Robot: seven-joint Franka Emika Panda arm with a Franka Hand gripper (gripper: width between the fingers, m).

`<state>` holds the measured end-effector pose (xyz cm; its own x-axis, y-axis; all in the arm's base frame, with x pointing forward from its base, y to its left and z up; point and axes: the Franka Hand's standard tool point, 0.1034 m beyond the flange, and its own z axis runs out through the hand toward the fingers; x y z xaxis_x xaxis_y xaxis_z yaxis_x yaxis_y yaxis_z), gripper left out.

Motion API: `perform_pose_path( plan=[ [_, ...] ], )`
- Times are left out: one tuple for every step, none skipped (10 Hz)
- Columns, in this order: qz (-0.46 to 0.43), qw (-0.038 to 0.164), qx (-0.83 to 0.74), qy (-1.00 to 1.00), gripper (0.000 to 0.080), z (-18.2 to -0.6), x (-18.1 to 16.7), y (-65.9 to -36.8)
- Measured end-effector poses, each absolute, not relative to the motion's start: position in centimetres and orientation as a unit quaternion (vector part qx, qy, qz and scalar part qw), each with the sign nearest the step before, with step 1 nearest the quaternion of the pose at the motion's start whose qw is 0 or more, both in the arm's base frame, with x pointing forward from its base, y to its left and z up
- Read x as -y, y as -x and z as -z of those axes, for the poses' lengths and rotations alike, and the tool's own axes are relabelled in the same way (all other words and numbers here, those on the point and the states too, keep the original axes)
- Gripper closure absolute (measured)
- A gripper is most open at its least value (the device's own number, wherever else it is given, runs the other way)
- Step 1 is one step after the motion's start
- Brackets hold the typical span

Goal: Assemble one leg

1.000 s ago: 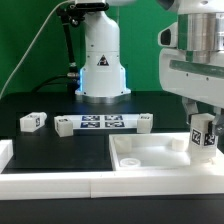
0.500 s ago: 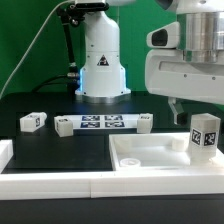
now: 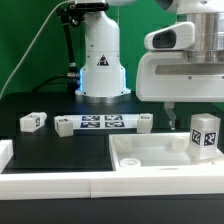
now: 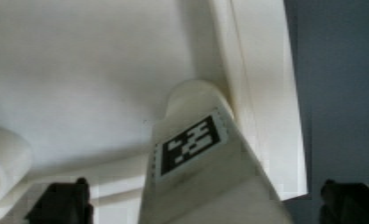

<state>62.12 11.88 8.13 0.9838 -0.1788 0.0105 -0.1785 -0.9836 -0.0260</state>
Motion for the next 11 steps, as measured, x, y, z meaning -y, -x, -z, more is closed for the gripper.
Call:
perform_pose_path(
  plan=[
    [0.007, 0.012, -0.057, 0.998, 0.0150, -8.12, -11.97, -62.10],
    [0.008, 0.007, 0.001, 1.000, 0.0150, -8.18, -11.95, -62.14],
    [0.008, 0.005, 0.030, 1.000, 0.0150, -8.22, -11.98, -62.17],
    [0.009, 0.003, 0.057, 0.998, 0.0150, -8.22, -11.94, -62.18],
    [0.009, 0.003, 0.055, 0.998, 0.0153, -8.23, -11.95, -62.20],
    [0.009, 0.003, 0.055, 0.998, 0.0304, -8.23, -11.92, -62.20],
    [0.009, 0.003, 0.055, 0.998, 0.0439, -8.23, -11.90, -62.20],
    [0.009, 0.003, 0.055, 0.998, 0.0439, -8.23, -11.89, -62.21],
    [0.009, 0.003, 0.049, 0.999, 0.0510, -8.22, -11.89, -62.21],
    [0.009, 0.003, 0.030, 0.999, 0.0510, -8.21, -11.88, -62.20],
    [0.011, 0.003, 0.013, 1.000, 0.0510, -8.19, -11.84, -62.24]
  ],
)
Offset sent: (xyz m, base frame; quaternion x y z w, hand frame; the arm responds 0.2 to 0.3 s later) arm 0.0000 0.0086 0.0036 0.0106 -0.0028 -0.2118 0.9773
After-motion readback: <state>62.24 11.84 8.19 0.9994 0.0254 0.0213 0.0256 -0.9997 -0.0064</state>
